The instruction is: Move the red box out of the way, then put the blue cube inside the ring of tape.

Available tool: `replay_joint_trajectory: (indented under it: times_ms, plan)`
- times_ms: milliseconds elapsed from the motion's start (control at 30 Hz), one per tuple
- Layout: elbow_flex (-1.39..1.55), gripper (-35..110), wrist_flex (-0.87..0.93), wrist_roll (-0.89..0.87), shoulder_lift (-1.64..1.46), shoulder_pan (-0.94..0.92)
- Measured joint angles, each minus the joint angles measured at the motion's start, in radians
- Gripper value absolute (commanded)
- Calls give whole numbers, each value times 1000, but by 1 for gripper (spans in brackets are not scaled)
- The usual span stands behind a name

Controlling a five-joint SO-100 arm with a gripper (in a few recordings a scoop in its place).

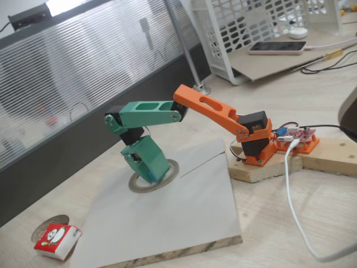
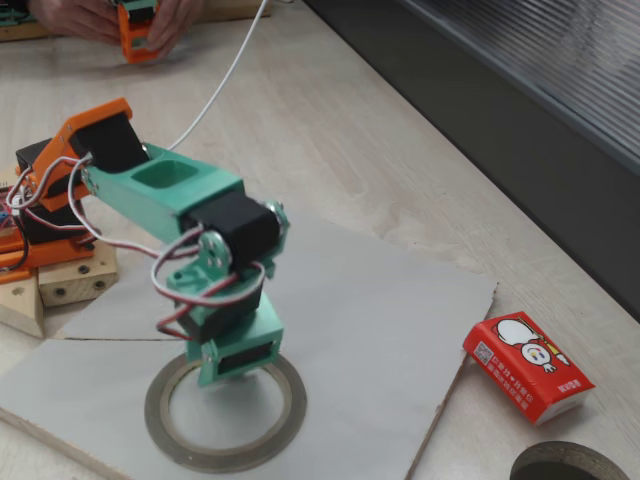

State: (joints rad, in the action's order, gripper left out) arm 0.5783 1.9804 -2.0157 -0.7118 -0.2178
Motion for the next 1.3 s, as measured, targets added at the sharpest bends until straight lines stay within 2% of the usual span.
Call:
replay_joint_trajectory:
  times_ms: [233,800,1067,1300]
  plan:
    - [0,25,0,0,2,-6]
    - [-5,25,0,0,-2,-5]
    - [-152,25,0,0,-117,-3]
    - [-166,25,9,0,-169,-3]
